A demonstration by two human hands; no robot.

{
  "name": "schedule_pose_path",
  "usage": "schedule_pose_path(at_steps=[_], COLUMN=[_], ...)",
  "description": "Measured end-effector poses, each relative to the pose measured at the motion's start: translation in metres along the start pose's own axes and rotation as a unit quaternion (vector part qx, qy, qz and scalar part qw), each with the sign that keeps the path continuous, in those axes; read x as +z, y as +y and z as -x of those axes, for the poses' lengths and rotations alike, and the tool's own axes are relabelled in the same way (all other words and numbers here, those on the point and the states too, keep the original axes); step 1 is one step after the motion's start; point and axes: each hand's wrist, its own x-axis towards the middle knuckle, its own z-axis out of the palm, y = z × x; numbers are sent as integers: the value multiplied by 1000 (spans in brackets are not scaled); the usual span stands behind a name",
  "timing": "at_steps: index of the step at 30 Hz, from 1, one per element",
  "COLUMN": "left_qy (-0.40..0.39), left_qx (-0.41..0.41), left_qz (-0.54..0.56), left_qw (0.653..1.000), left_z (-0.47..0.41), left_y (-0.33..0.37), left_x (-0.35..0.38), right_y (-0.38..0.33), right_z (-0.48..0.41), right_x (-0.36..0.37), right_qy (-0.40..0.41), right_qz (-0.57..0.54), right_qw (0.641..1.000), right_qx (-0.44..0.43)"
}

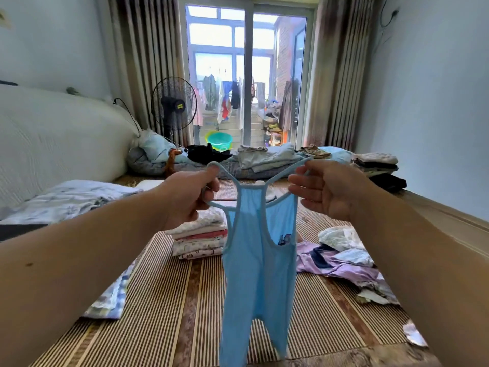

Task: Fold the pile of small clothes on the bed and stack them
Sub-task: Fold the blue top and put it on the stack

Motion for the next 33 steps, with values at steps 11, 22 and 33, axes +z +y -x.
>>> schedule_pose_path(at_steps=[11, 22, 33], left_qy=[3, -228, -87], left_qx=[-118, -25, -148], left_qz=[60, -537, -122], left_qw=[991, 812, 977], left_z=[-62, -7, -9], left_y=[-93, -236, -224], left_x=[42, 106, 50], right_y=[129, 258, 238], right_z=[-62, -3, -4], right_x=[12, -9, -38], right_qy=[-6, -163, 38], right_qz=[25, 605, 197], right_qw=[997, 775, 971], right_qx=[75, 82, 130])
